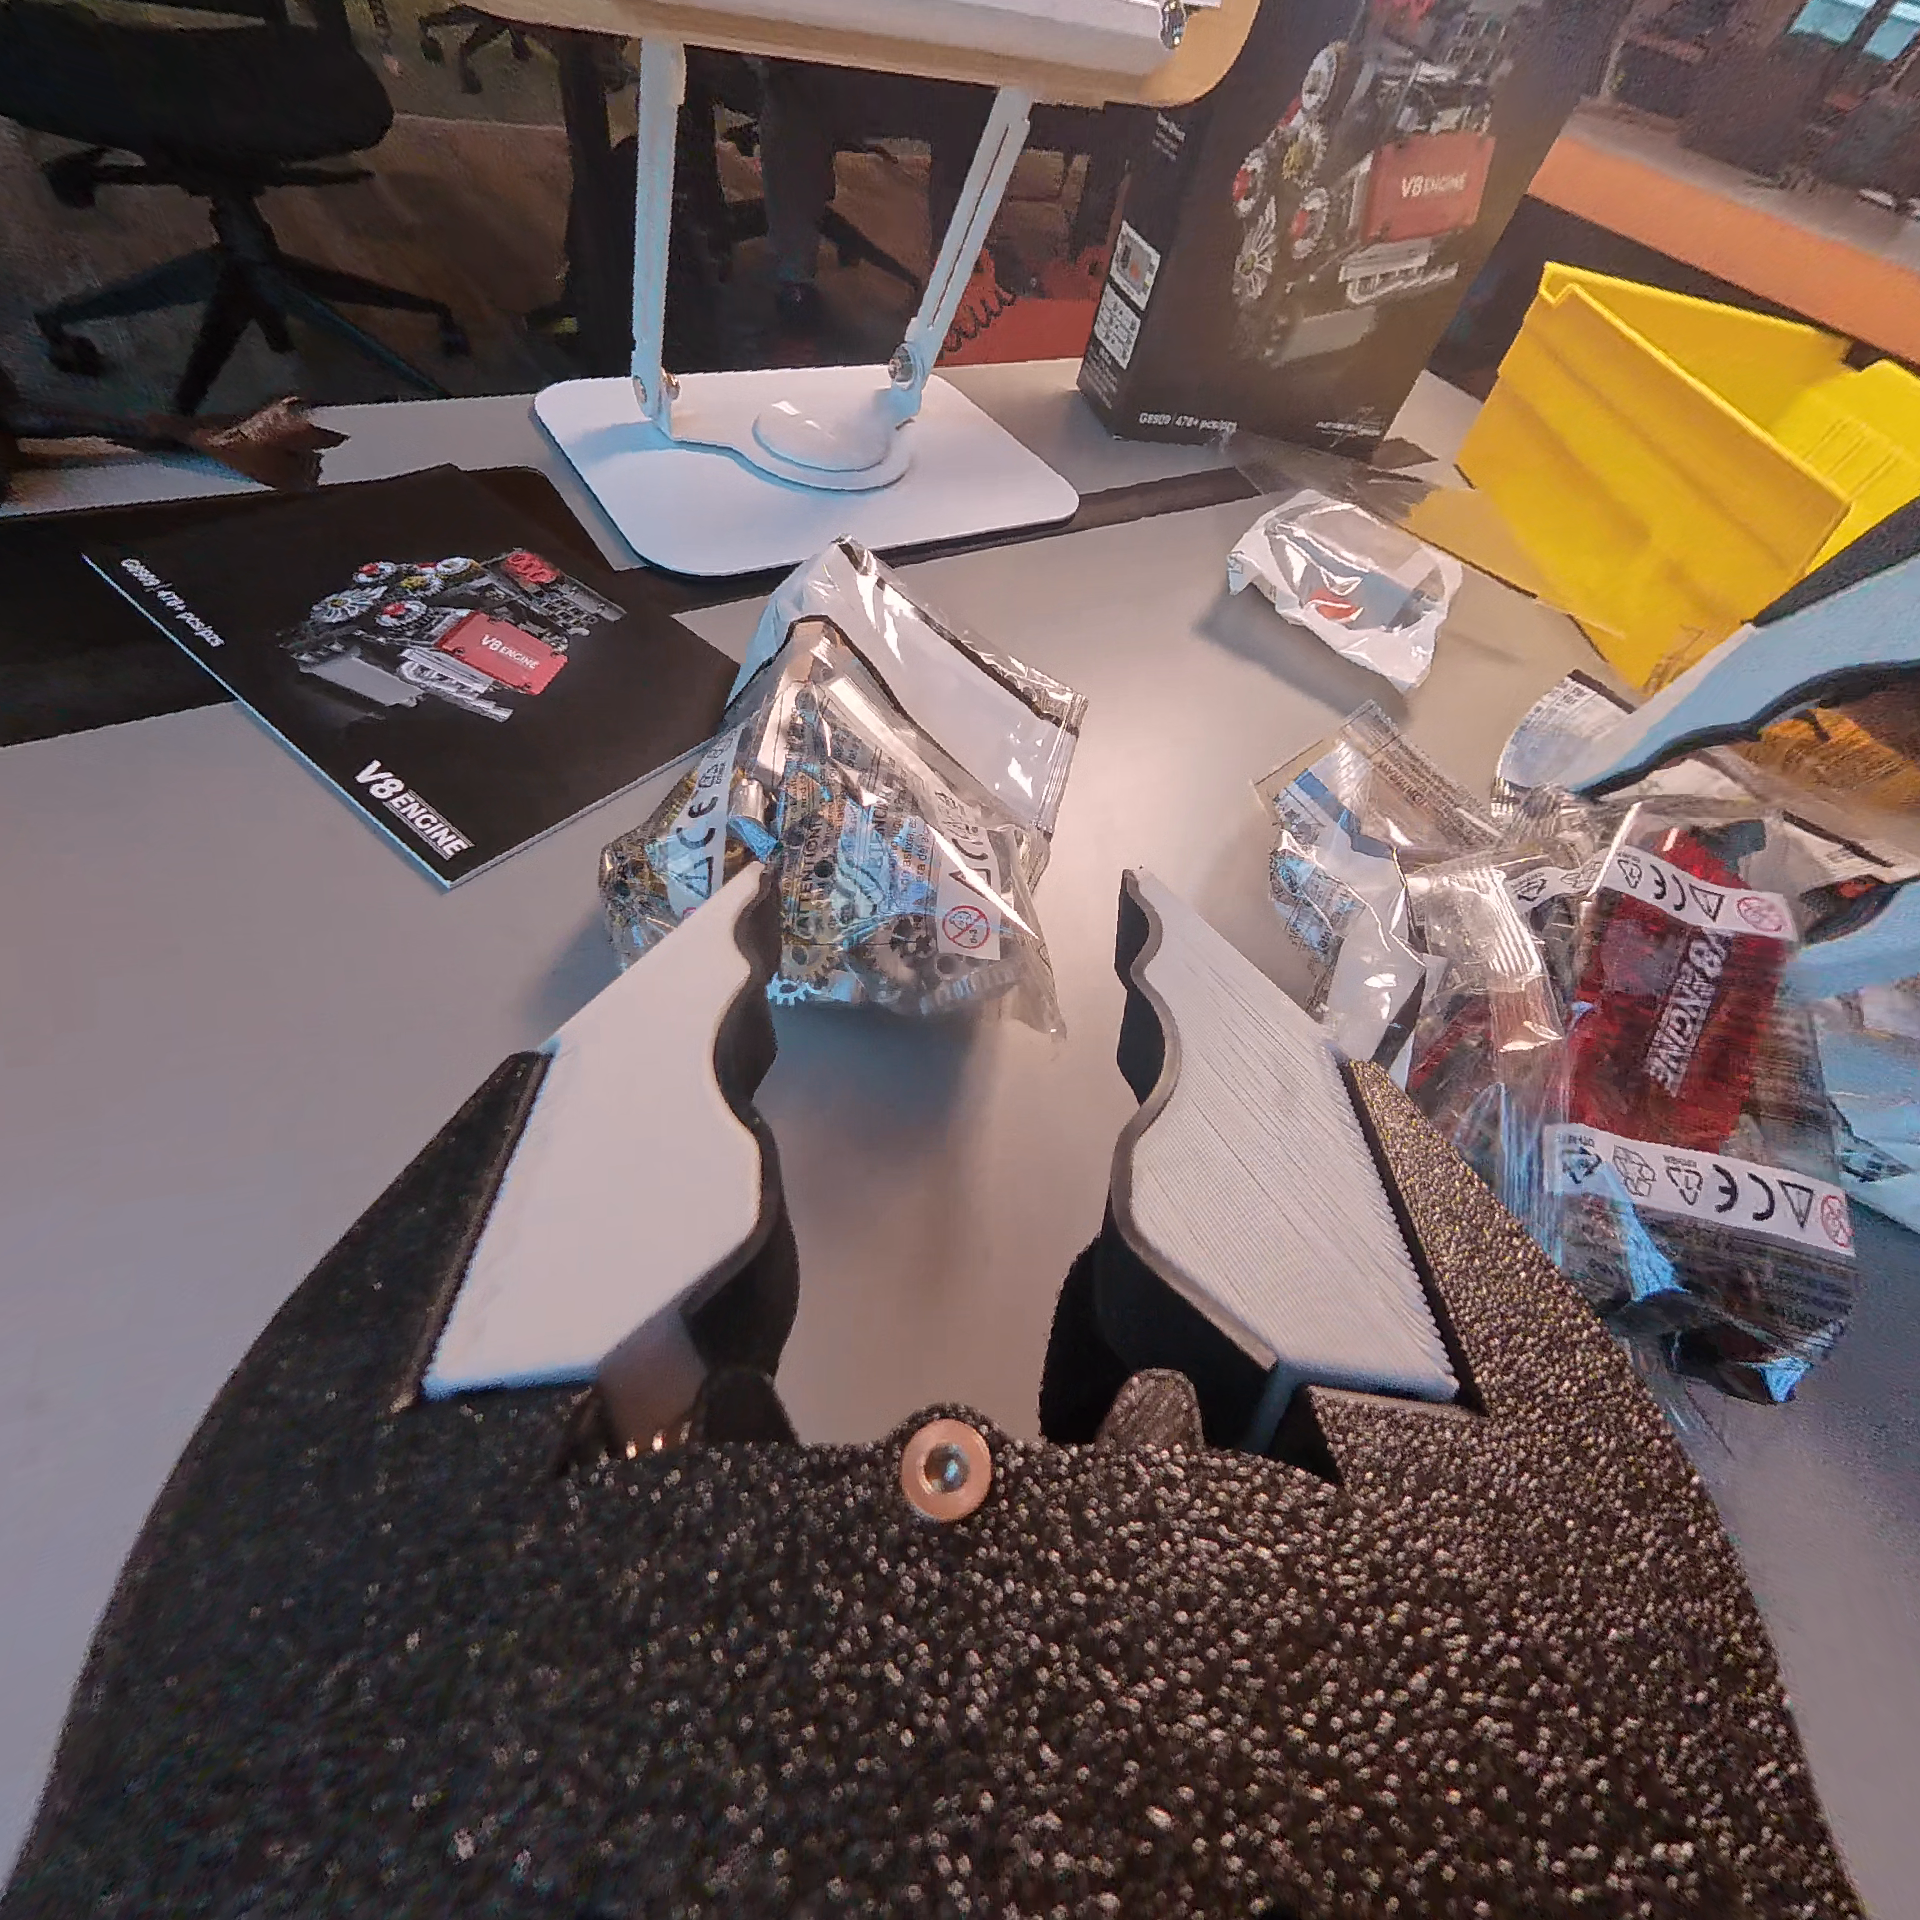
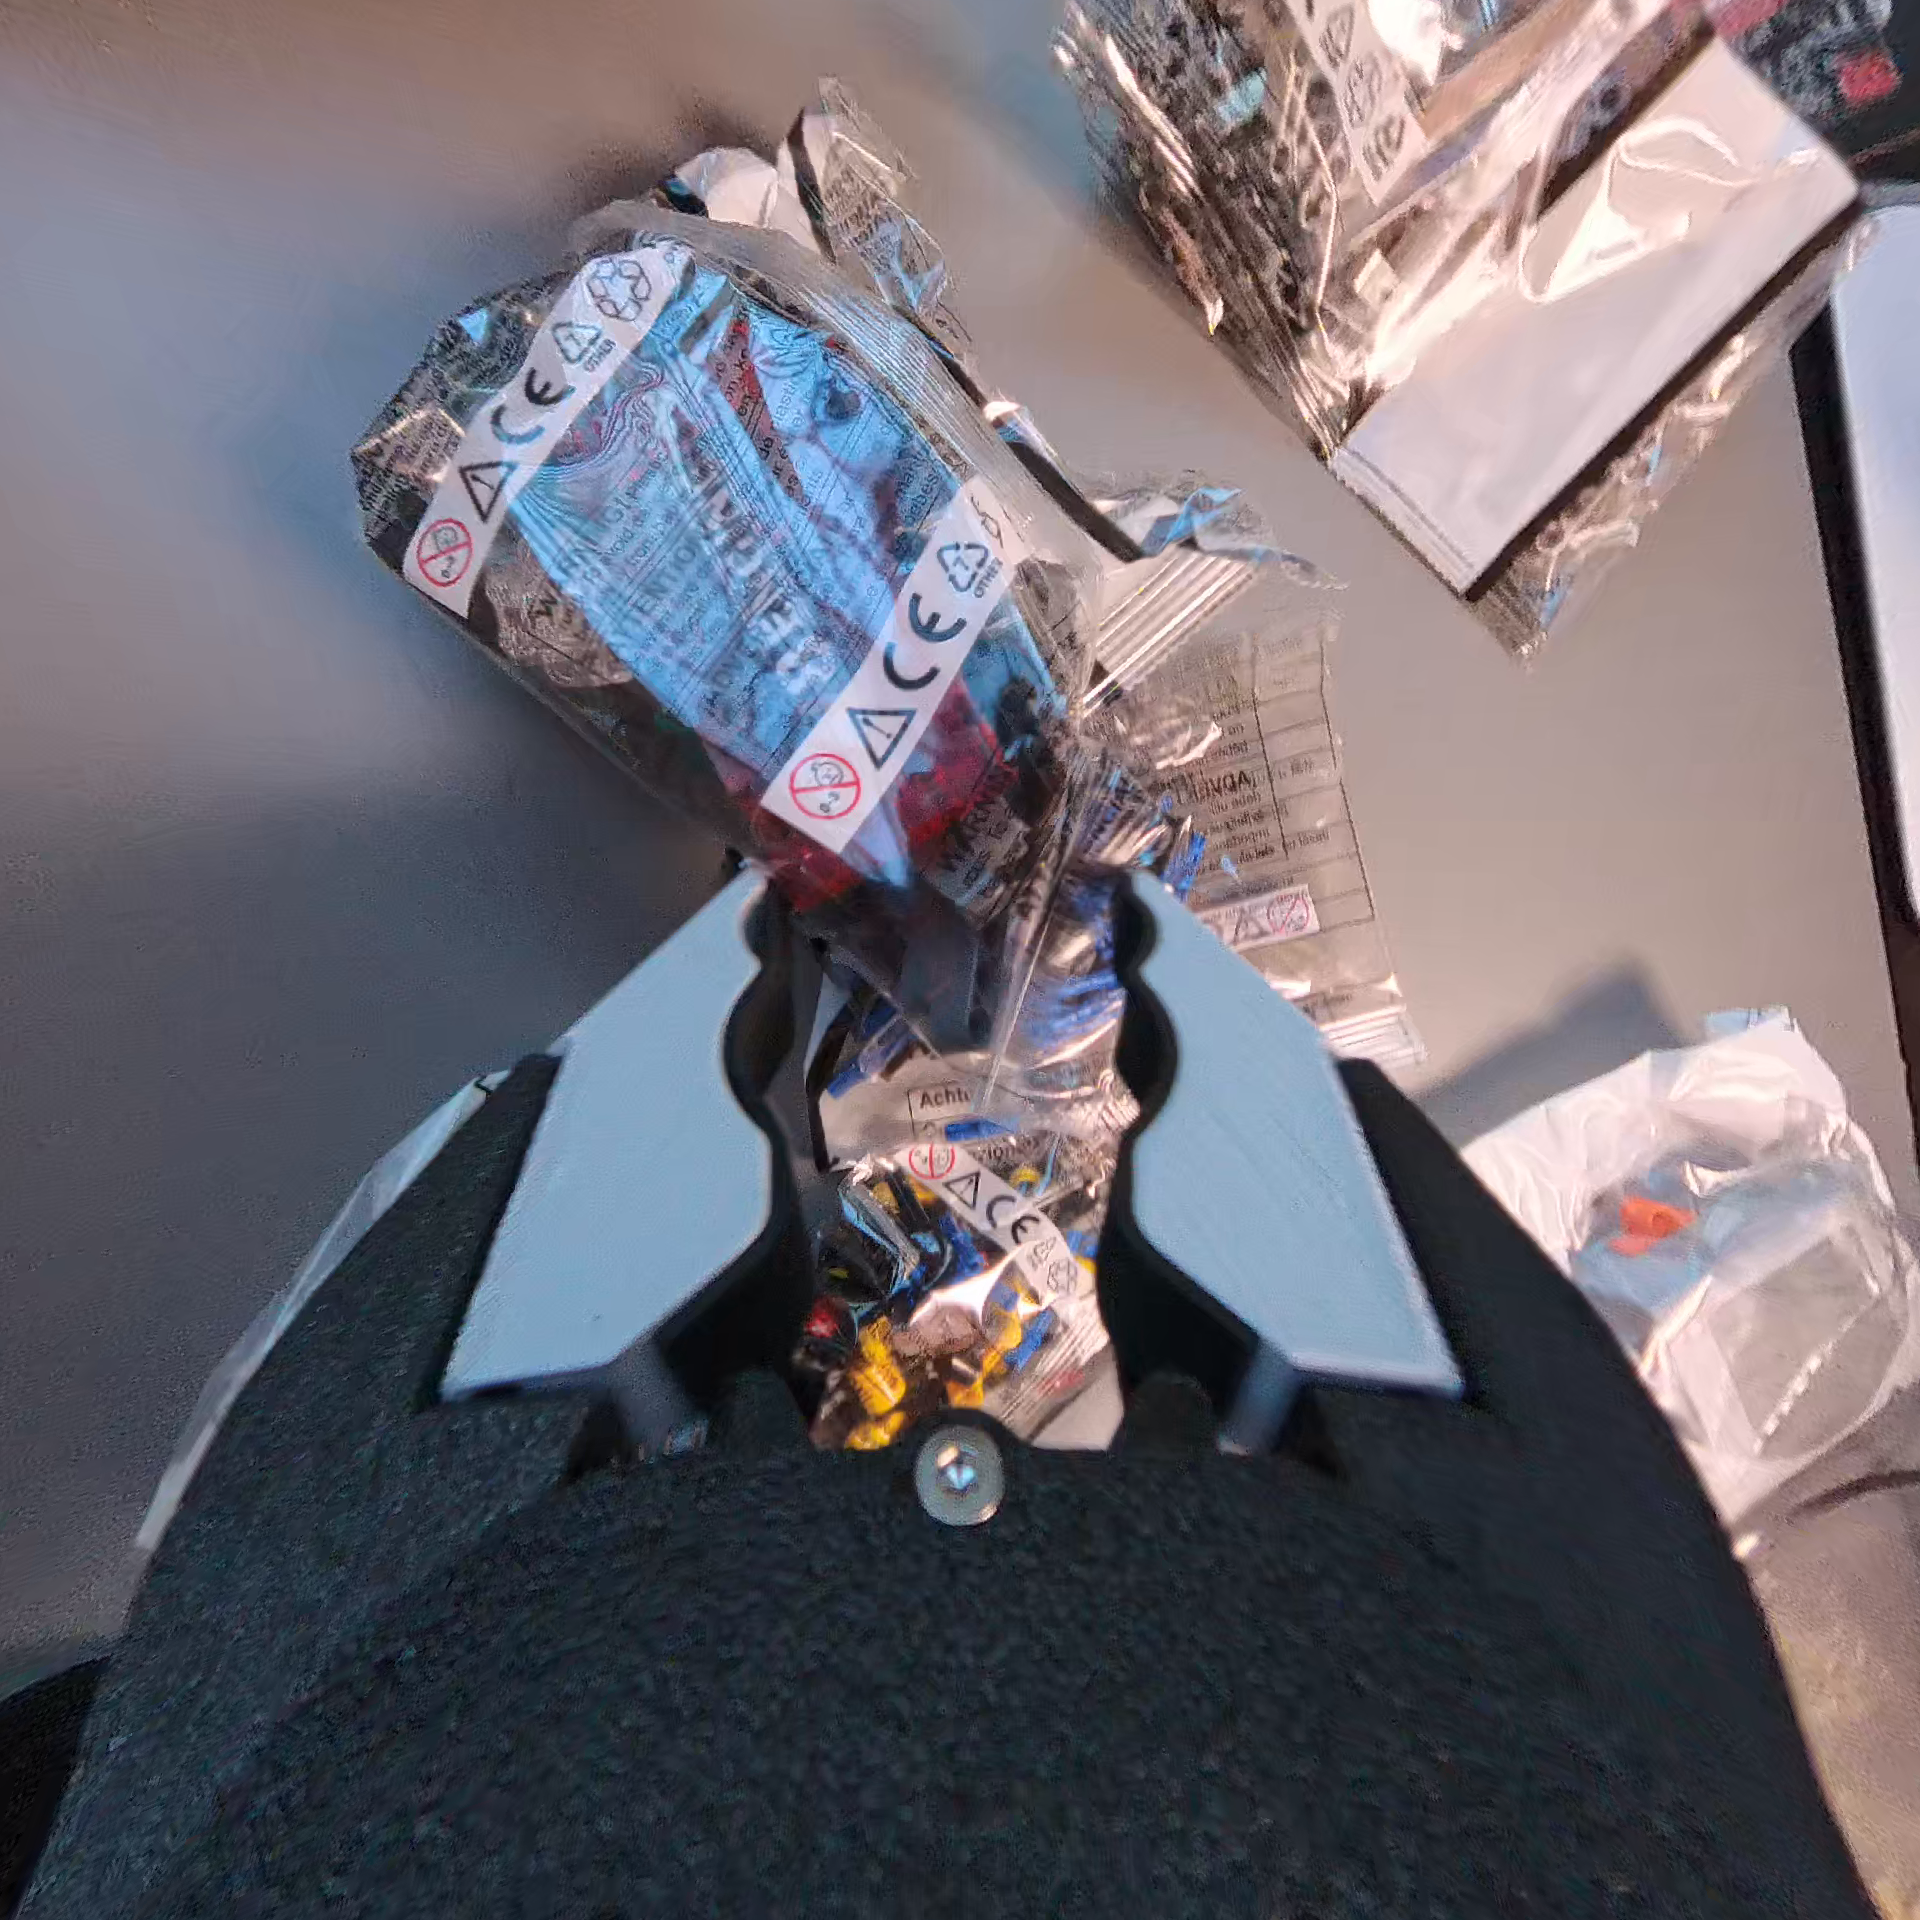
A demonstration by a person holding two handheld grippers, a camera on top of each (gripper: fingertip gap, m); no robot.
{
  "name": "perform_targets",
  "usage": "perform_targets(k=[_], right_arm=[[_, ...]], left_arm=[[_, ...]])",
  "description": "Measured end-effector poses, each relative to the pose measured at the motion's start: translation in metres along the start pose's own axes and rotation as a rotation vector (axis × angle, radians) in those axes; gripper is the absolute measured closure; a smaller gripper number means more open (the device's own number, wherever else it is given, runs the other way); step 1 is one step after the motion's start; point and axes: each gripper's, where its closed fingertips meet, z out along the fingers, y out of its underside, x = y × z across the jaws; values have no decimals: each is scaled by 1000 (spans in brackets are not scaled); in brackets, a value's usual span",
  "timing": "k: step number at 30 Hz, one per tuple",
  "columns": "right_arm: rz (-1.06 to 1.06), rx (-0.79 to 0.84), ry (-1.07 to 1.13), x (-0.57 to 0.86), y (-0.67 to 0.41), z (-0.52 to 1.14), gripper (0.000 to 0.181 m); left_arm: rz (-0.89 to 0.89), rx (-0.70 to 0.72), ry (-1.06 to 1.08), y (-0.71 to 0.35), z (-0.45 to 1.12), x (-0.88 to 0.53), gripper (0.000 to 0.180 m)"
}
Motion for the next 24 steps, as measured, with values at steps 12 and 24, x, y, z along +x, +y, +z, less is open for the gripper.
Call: perform_targets(k=[12, 24], right_arm=[[94, 297, 91, 60, -50, -97, 175], [503, -106, 772, 237, 128, -144, 173]], left_arm=[[76, -92, -5, 16, 8, 7, 116], [229, -233, -185, 38, 34, -6, 139]])
